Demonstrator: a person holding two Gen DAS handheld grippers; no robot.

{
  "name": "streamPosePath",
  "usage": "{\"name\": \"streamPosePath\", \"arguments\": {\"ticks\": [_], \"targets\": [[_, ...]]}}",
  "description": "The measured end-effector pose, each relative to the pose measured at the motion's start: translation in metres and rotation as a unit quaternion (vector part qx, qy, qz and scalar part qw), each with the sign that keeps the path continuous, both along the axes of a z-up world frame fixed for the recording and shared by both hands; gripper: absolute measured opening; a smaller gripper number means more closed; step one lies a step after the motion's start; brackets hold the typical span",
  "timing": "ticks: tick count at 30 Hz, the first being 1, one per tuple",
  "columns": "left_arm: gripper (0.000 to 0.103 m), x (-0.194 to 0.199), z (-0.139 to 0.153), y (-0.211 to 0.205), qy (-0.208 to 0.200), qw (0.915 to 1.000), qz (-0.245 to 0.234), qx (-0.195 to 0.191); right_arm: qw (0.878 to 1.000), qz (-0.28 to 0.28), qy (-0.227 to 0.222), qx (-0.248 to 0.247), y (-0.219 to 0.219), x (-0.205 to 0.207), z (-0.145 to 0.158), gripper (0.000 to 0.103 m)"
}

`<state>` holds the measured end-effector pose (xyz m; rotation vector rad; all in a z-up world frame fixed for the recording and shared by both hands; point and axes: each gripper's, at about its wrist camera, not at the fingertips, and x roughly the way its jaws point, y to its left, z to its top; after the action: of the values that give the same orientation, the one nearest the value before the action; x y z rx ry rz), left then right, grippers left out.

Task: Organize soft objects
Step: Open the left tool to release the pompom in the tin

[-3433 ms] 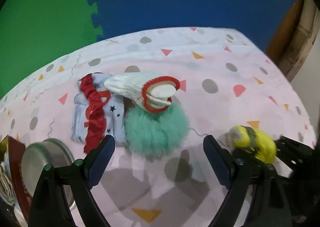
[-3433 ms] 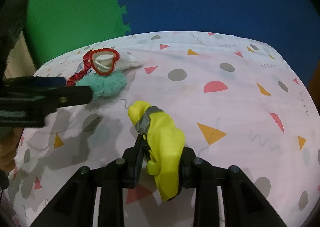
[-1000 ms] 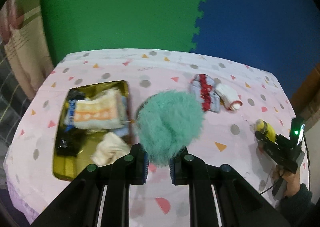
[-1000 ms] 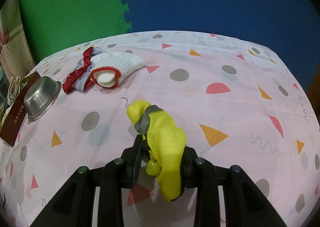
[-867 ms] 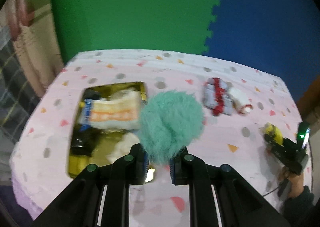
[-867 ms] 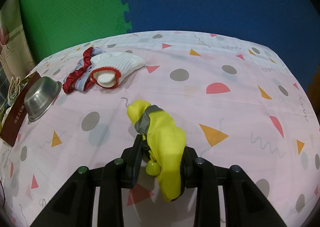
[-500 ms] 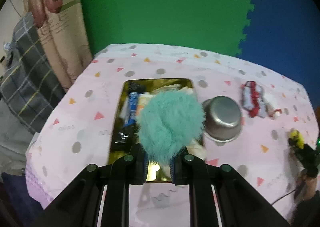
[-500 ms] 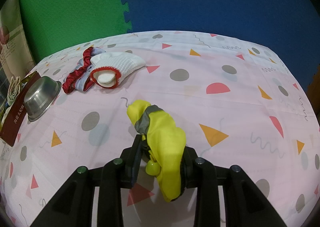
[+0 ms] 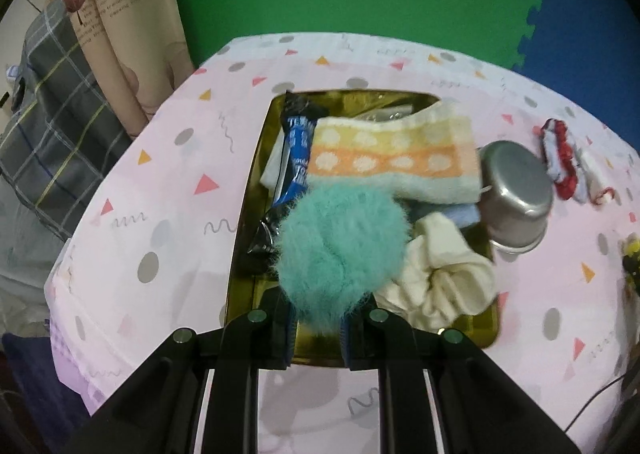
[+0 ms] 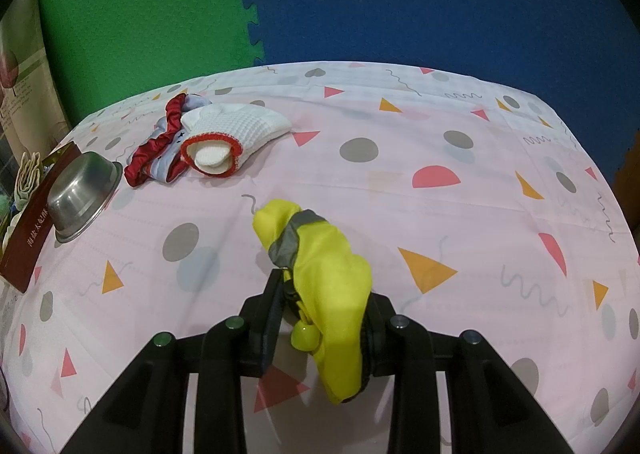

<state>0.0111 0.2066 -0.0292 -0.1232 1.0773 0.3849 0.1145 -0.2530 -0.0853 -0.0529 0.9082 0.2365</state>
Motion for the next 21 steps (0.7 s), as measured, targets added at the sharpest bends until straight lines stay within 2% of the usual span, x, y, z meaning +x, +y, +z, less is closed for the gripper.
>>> {"name": "streamPosePath", "arguments": {"ticks": [5, 10, 14, 21], "targets": [[0.015, 0.008, -0.015, 0.006, 0.002, 0.9999, 0.002, -0.014, 1.000, 0.000, 0.000, -0.001, 0.000, 0.000, 0.000, 0.032], [0.016, 0.019, -0.026, 0.007, 0.013, 0.9998, -0.011, -0.011, 1.000, 0.000, 0.000, -0.002, 0.000, 0.000, 0.000, 0.032], [0.017, 0.024, -0.037, 0.012, 0.025, 0.9995, -0.002, -0.017, 1.000, 0.000, 0.000, -0.002, 0.000, 0.000, 0.000, 0.033], [0.026, 0.026, -0.042, 0.012, 0.033, 0.9994, -0.005, -0.010, 1.000, 0.000, 0.000, -0.002, 0.000, 0.000, 0.000, 0.033]]}}
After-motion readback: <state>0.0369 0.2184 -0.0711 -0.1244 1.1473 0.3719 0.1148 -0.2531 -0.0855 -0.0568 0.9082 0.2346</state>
